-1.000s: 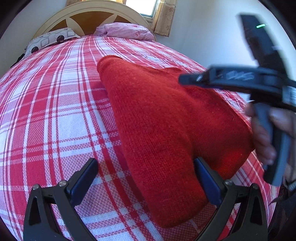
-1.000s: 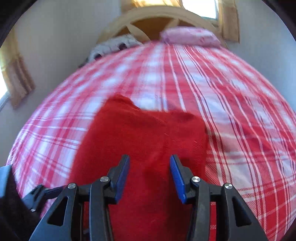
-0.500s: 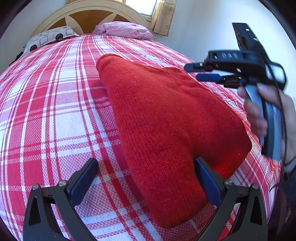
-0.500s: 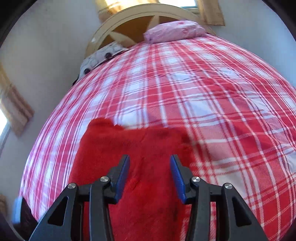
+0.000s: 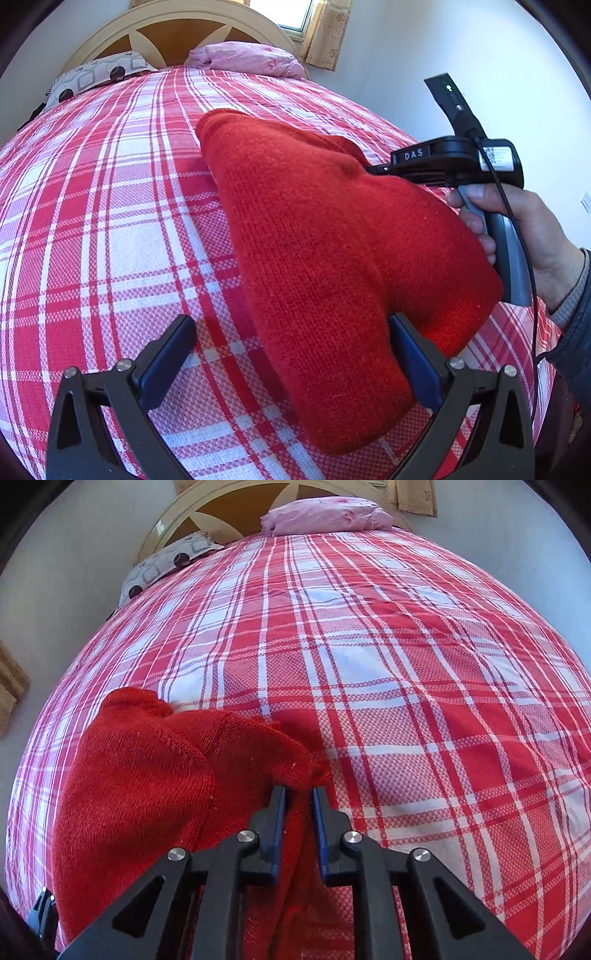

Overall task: Fold small clothes
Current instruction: 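Grasp the edge of the red sweater bundle with the right gripper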

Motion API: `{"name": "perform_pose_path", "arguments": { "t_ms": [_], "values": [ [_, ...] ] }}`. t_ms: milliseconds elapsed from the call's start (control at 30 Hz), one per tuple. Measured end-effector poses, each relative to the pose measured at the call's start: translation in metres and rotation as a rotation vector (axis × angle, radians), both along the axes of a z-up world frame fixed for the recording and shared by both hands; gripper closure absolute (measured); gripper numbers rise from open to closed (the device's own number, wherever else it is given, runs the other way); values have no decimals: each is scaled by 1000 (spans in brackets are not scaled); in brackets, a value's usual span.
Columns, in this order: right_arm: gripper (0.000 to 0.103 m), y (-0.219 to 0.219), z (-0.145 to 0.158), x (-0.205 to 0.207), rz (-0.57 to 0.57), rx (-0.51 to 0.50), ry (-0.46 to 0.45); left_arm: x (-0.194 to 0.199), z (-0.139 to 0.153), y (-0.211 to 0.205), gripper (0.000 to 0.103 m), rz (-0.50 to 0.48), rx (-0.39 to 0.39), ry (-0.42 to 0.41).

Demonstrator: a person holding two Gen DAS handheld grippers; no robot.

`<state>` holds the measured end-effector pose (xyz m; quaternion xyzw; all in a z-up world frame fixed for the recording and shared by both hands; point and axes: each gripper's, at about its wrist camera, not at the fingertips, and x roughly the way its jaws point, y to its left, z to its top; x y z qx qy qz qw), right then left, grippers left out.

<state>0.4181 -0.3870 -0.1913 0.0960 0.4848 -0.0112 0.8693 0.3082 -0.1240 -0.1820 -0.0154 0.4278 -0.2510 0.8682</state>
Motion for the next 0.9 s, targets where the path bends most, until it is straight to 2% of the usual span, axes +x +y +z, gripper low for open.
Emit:
{"name": "perform_pose_path", "arguments": {
  "t_ms": [100, 167, 200, 333, 433, 533, 600, 700, 800, 900],
  "values": [
    [76, -5, -1, -1, -17, -1, 5, 0, 0, -1, 0, 1, 4, -1],
    [63, -12, 2, -3, -49, 25, 8, 0, 0, -1, 0, 2, 7, -2],
    [60, -15, 5, -7, -67, 41, 1, 0, 0, -1, 0, 3, 9, -3],
    [57, -16, 15, -21, -68, 123, -42, -1, 1, -1, 0, 8, 4, -3],
    [52, -9, 12, -25, 2, 201, -15, -1, 1, 1, 0, 11, -9, 1],
    [52, -6, 12, -29, 31, 192, -37, -1, 2, 10, 0, 17, -53, 11],
    [52, -11, 16, -31, 24, 191, -80, -1, 2, 12, 0, 23, -65, 13],
    [51, -18, 15, -27, 13, 218, -91, -3, 3, 16, 0, 35, -79, 3],
    [49, -24, 12, -23, 15, 230, -87, -4, 5, 27, 0, 55, -136, -4],
    [48, -30, 9, -19, 18, 252, -92, 2, 1, 39, 0, 87, -212, 30]
  ]
}}
